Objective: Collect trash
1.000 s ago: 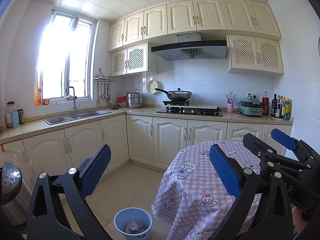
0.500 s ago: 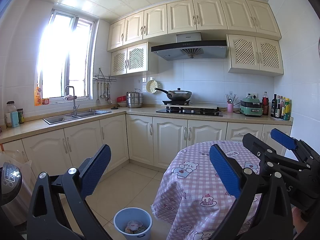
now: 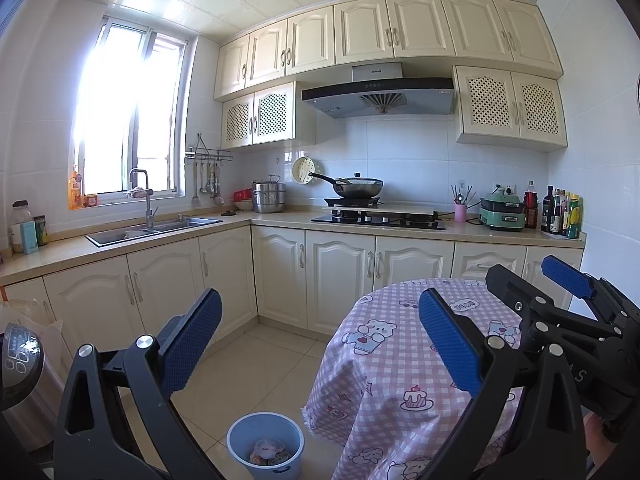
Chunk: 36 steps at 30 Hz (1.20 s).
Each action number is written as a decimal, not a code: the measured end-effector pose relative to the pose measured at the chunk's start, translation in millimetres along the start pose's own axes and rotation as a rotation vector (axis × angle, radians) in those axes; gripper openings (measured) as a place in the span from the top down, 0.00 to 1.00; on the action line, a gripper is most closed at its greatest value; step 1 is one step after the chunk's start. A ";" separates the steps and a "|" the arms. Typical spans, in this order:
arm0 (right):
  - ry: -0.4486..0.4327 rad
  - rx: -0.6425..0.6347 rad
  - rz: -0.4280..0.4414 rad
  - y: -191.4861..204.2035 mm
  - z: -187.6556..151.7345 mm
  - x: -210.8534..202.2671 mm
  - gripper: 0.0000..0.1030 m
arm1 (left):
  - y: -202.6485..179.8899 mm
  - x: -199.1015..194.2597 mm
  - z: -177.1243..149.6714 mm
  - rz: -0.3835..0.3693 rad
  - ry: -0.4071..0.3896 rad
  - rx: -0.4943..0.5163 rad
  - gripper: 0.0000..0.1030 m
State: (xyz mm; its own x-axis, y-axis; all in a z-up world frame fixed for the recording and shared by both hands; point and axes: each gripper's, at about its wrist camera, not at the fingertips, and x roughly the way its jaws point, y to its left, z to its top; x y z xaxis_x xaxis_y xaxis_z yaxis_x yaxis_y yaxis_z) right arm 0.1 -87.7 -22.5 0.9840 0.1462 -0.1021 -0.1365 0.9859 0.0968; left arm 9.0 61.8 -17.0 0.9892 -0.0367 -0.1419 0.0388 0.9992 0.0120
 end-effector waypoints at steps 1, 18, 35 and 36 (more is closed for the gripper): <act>0.000 0.000 0.000 -0.1 -0.4 0.0 0.19 | 0.1 -0.2 0.0 0.000 0.000 0.000 0.07; 0.007 -0.001 0.000 -1.2 -3.9 2.3 0.19 | 2.3 1.2 -2.5 0.001 0.012 0.003 0.07; 0.019 -0.001 0.004 -1.9 -8.6 8.6 0.18 | 1.3 6.3 -6.5 0.005 0.030 0.001 0.07; 0.020 -0.001 0.004 -2.0 -9.0 9.9 0.18 | 1.2 7.8 -6.4 0.006 0.032 0.001 0.07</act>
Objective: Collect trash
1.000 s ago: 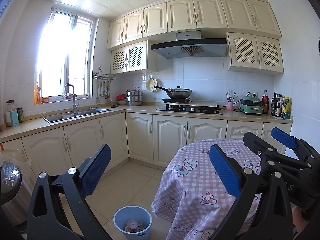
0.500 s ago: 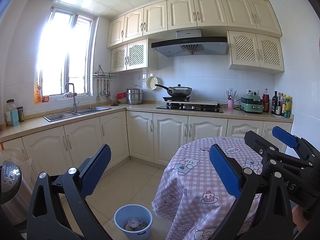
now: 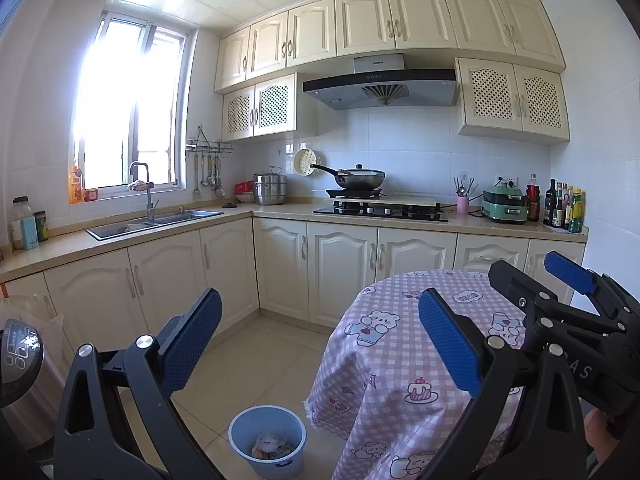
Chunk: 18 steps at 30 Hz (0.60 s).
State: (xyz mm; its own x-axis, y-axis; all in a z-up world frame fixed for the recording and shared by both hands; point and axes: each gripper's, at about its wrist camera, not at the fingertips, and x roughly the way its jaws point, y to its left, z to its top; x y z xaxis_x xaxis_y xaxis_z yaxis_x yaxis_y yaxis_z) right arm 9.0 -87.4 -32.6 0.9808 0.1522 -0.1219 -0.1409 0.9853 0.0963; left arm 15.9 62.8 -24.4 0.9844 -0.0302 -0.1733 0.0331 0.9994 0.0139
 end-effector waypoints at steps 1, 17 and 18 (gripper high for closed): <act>0.002 0.000 0.000 0.2 1.5 2.6 0.18 | 0.0 1.3 0.0 0.001 0.002 0.001 0.07; 0.048 0.007 0.016 -1.2 -1.9 53.2 0.18 | 7.4 42.6 -0.5 0.035 0.045 0.007 0.07; 0.051 0.008 0.018 -1.9 -1.8 56.1 0.18 | 7.6 44.9 -0.5 0.036 0.048 0.007 0.07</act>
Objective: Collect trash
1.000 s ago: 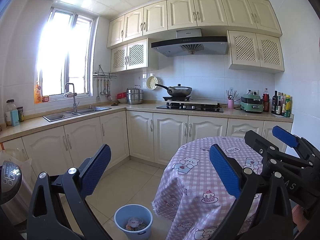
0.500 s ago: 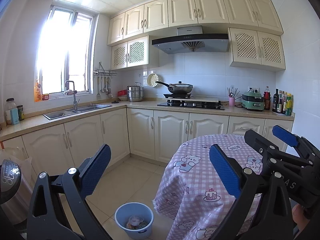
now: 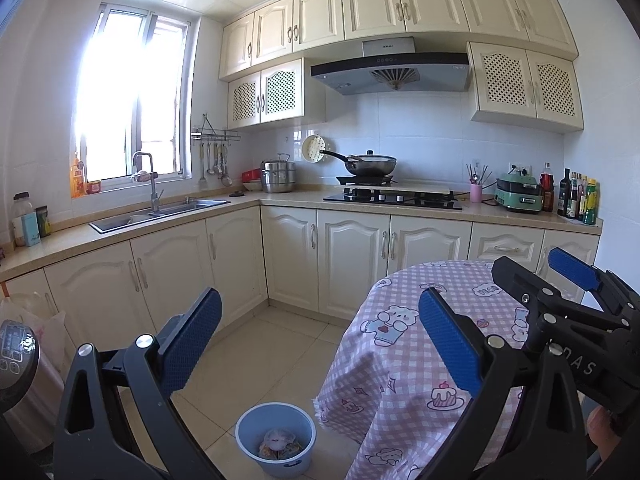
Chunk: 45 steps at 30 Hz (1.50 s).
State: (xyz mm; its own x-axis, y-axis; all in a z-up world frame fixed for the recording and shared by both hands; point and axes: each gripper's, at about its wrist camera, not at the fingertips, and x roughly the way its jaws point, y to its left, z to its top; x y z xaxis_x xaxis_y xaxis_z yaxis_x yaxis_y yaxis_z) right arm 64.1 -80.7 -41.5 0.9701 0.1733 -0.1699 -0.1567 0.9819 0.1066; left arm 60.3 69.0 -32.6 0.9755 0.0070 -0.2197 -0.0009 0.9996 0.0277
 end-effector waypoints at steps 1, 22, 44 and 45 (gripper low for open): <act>0.003 0.001 0.001 -0.5 -0.1 3.1 0.18 | 0.0 1.6 0.1 0.001 0.002 0.000 0.07; 0.039 0.005 0.010 -11.7 0.6 41.4 0.18 | -1.6 32.0 3.1 0.000 0.046 -0.006 0.07; 0.093 0.000 0.017 -18.7 -8.7 79.7 0.18 | -4.4 68.7 -2.4 0.032 0.126 -0.003 0.07; 0.104 -0.001 0.013 -20.9 -12.0 83.6 0.18 | -3.2 72.9 -4.6 0.037 0.139 -0.005 0.07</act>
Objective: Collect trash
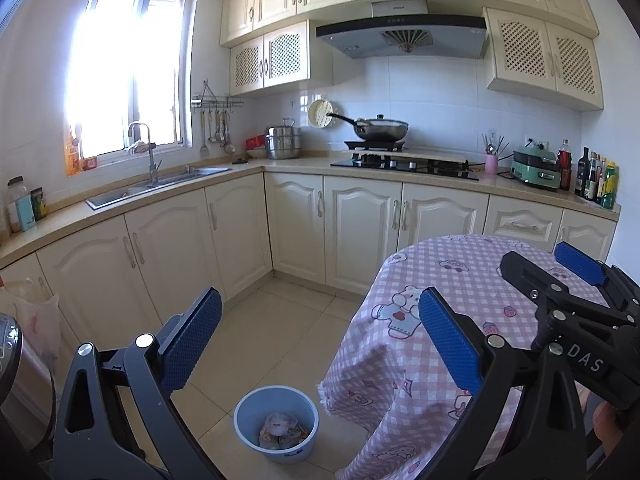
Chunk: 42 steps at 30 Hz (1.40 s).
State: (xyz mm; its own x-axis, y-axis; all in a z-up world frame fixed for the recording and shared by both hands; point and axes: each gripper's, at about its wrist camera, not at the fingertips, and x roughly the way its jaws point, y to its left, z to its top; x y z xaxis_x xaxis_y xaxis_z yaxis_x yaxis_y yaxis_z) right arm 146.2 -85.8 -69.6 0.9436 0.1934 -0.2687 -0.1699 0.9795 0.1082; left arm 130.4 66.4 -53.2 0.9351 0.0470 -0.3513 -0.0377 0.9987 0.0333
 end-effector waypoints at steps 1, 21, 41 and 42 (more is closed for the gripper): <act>0.009 -0.005 -0.004 -2.4 -2.1 3.9 0.18 | 0.8 3.6 -2.0 0.005 0.011 -0.001 0.07; 0.635 0.136 -0.306 -264.8 -72.8 177.8 0.13 | 103.1 133.9 -121.5 0.257 0.470 -0.122 0.07; 0.650 0.112 -0.309 -266.1 -68.8 201.1 0.04 | 212.3 250.2 -257.7 0.357 0.707 -0.410 0.07; 0.650 0.112 -0.309 -266.0 -68.9 201.1 0.04 | 217.8 251.6 -258.3 0.337 0.700 -0.455 0.07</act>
State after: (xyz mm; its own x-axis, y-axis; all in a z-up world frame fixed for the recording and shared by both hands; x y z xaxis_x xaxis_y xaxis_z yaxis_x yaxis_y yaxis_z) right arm 361.6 -303.5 -218.4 0.5784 -0.0624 -0.8133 0.1394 0.9900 0.0232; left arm 266.4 300.4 -376.0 0.4258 0.1900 -0.8846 -0.5460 0.8336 -0.0837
